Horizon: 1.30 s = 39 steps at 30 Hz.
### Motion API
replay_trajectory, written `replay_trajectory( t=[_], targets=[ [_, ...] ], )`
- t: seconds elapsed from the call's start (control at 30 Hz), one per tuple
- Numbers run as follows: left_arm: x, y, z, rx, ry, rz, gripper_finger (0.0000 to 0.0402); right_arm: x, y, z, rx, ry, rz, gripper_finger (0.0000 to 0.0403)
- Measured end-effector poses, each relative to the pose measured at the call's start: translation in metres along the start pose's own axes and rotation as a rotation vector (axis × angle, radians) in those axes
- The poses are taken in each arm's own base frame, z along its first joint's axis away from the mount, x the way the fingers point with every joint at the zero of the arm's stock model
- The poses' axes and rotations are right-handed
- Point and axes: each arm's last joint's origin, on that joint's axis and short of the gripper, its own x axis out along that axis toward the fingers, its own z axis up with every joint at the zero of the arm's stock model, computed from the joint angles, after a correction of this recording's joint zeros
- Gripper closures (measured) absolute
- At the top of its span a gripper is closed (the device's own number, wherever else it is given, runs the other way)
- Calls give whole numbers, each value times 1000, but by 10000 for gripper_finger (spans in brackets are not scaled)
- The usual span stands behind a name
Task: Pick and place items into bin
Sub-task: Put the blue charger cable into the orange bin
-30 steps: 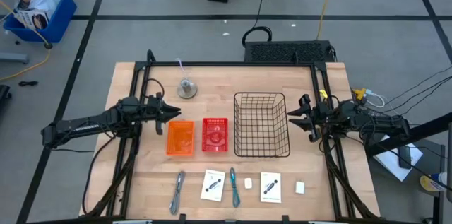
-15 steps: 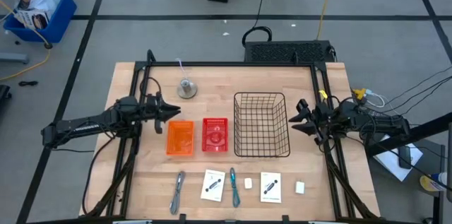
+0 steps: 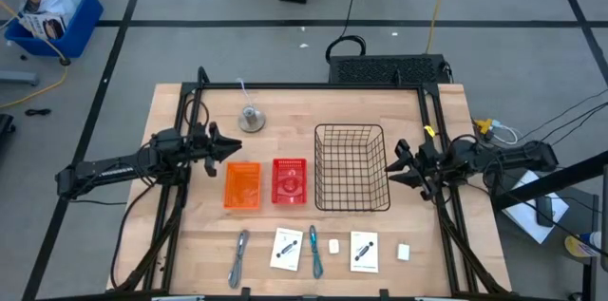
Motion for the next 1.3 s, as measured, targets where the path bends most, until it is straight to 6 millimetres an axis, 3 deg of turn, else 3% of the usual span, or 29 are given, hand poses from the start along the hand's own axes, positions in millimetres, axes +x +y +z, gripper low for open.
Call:
replay_trajectory(
  t=[0.1,0.3,0.43,0.7,1.0,1.3],
  targets=[
    [0,1,0,9,-7,19,325,4,3,-2,8,-8,-40,289],
    [0,2,0,50,-17,73,325,14,18,-1,-13,-56,40,289],
    [0,4,0,88,-32,137,325,21,23,-15,-82,58,20,289],
    [0,4,3,5,-65,153,325,55,44,-9,-223,166,16,289],
    [0,5,2,-2,-57,156,325,113,79,5,-293,244,82,289],
    [0,4,2,-5,-60,155,325,184,107,-1,-523,477,114,289]
  ],
)
